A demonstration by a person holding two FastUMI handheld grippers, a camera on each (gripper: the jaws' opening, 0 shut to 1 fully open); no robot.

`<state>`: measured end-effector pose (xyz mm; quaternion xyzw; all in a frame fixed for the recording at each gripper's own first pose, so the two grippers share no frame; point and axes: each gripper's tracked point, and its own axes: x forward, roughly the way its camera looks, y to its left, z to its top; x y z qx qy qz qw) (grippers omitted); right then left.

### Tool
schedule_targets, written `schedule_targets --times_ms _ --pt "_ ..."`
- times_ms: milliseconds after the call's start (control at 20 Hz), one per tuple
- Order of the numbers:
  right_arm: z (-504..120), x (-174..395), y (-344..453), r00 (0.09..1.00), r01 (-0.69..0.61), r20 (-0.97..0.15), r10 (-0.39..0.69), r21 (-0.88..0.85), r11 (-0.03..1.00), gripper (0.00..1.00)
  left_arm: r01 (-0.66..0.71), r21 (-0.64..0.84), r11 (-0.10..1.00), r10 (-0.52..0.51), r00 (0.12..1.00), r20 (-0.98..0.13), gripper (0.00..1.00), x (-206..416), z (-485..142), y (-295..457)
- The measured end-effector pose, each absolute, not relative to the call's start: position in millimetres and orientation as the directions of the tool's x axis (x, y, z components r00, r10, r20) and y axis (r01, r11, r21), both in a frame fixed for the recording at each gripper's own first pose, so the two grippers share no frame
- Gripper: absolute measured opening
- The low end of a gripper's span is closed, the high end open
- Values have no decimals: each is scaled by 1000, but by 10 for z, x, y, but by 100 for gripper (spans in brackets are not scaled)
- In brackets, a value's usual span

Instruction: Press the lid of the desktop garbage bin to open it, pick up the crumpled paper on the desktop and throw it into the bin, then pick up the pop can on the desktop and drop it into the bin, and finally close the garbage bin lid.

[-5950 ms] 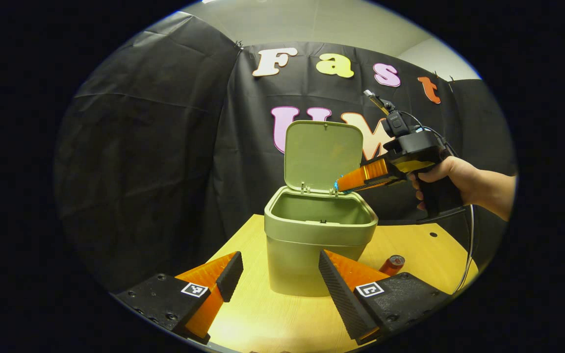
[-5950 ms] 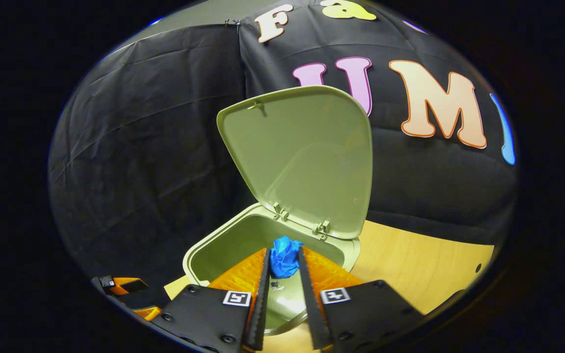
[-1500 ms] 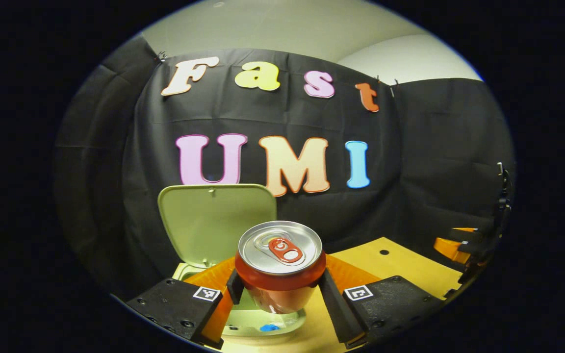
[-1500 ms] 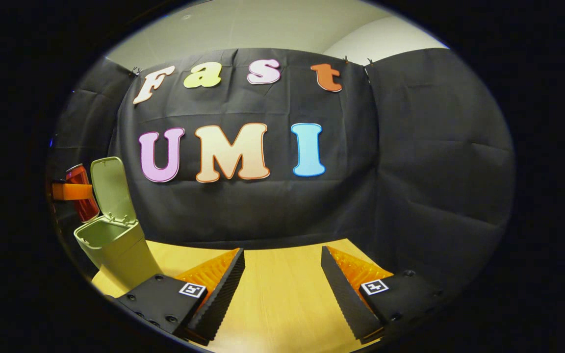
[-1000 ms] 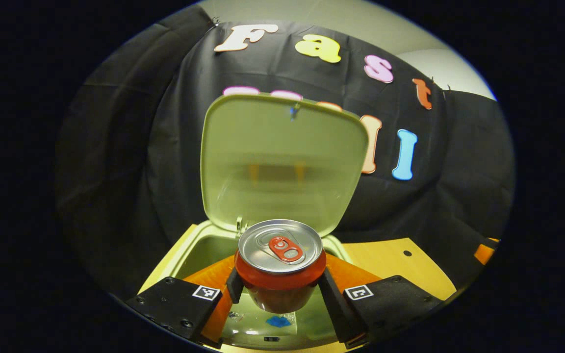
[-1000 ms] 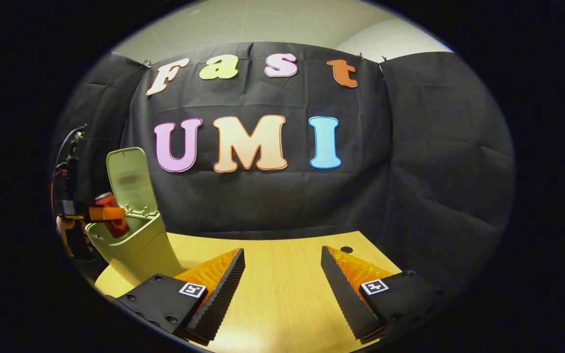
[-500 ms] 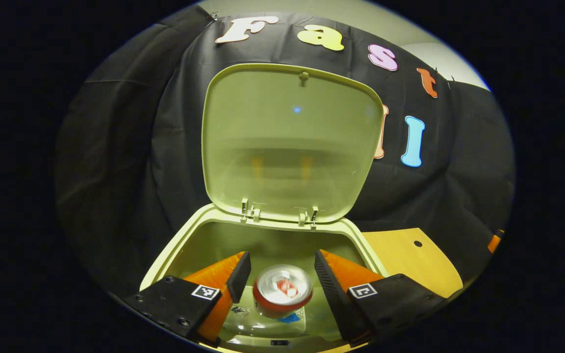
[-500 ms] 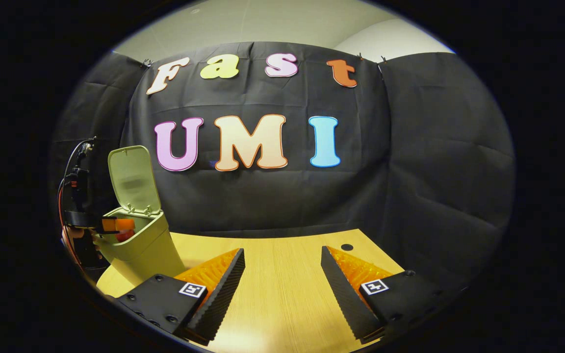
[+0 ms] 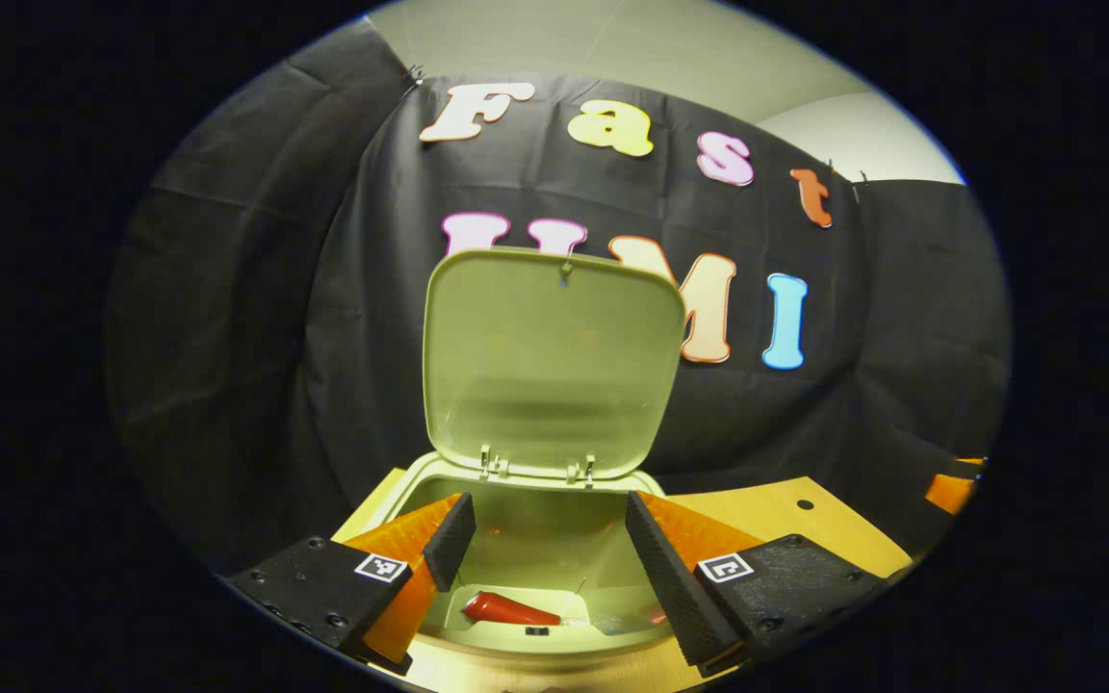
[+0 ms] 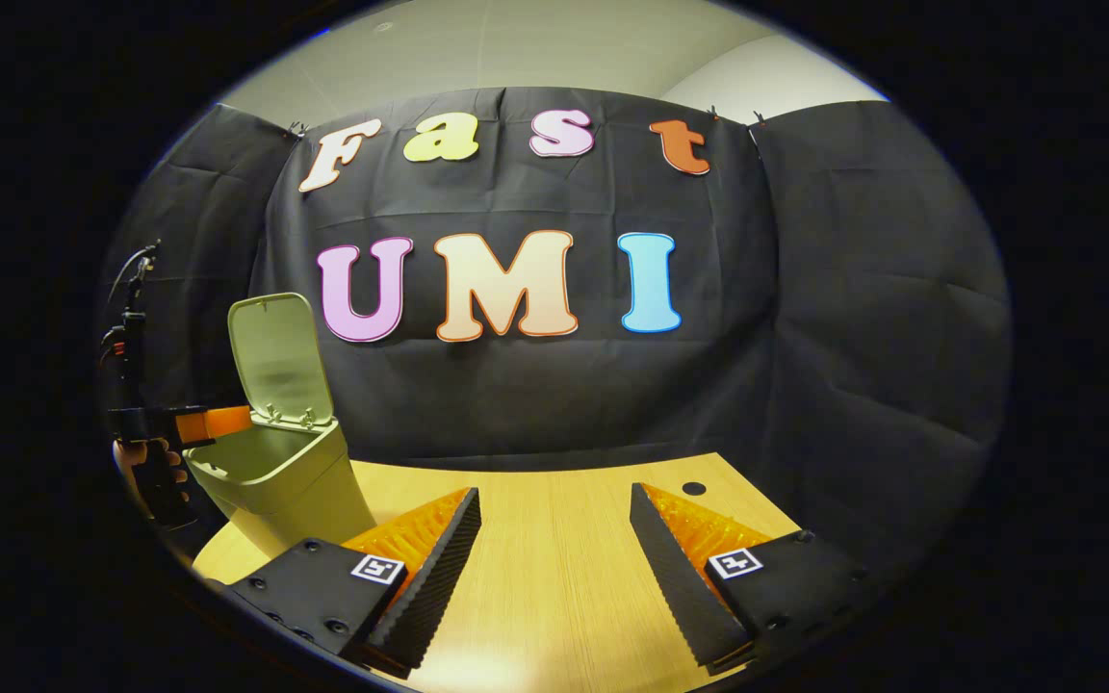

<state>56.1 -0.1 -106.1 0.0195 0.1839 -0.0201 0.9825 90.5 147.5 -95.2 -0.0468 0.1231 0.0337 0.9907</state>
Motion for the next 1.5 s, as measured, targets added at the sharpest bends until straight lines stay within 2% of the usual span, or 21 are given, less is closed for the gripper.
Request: schedule_targets --times_ms 350,500,850,1200,1400,1500 --pt "-916 528 43 946 -15 -323 30 51 999 99 -8 -30 1000 3 987 -159 92 455 -536 840" --pt "-909 470 12 947 -31 -318 49 61 998 97 34 -72 997 -46 984 -174 92 339 -605 469" --pt "-869 336 -147 953 -56 -293 74 71 996 99 -24 -119 993 5 988 -156 93 296 -534 223" --pt "-714 348 -292 962 -53 -263 69 69 996 98 -132 -197 972 103 983 -152 92 685 13 857" --pt "-601 395 -388 970 -28 -239 46 78 997 99 -188 -148 971 170 978 -122 91 1069 337 1404" --pt "-543 414 -437 974 -8 -227 24 71 997 98 -185 -111 976 170 976 -133 91 1284 440 1566"
